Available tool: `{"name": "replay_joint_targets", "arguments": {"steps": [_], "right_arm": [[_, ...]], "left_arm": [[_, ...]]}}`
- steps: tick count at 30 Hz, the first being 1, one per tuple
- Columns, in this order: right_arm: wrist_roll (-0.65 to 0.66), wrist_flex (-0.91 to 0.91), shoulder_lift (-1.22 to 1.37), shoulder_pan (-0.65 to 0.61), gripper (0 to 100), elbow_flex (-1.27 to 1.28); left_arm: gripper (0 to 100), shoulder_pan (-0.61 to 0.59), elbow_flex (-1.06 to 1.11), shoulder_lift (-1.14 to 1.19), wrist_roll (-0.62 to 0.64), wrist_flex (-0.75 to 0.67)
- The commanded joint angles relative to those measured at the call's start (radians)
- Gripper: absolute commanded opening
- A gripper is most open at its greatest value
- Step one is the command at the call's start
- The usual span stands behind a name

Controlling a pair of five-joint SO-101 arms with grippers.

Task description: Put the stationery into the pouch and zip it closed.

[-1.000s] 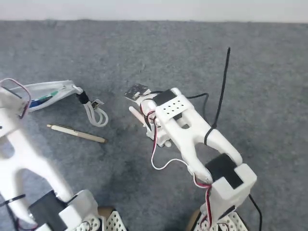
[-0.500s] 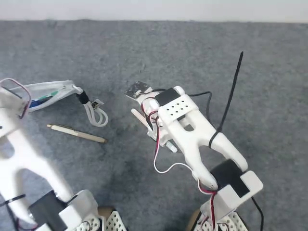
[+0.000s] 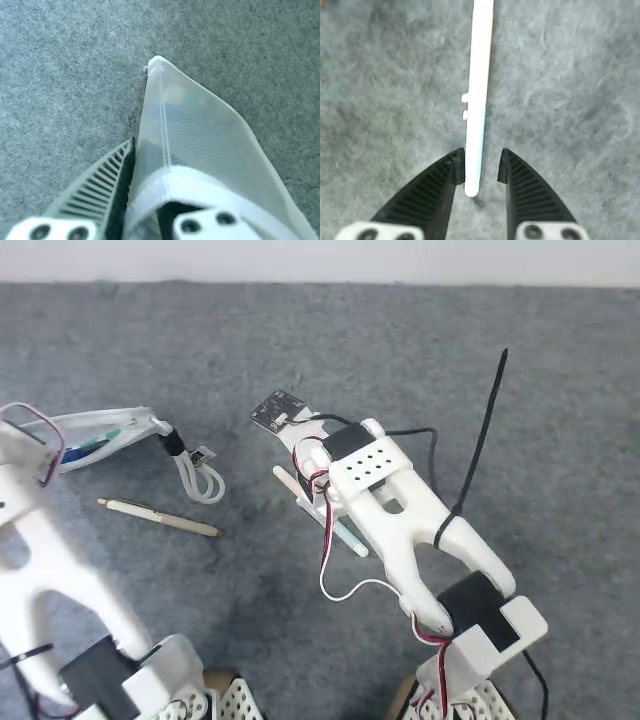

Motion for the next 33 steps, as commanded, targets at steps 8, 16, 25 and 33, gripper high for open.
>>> {"name": "replay_joint_targets", "arguments": {"steps": [8,16,25,33], "right_arm": [[0.0,-0.134,-0.042,-0.042,11.2,-0.052],[0.0,-0.28,0.056,-0.067,11.0,-0.058],[0.0,-0.394,0.125,-0.085,11.0,-0.058],[0.005,-0.458,0.186,-0.097,10.9,-0.078]], "left_arm": [[1,-0.002,-0.074,-0.051,0.008,-0.028],[1,-0.002,-0.074,-0.051,0.008,-0.028],[1,-0.002,-0.074,-0.051,0.008,-0.026],[1,-0.002,-0.074,-0.051,0.008,-0.026]]}}
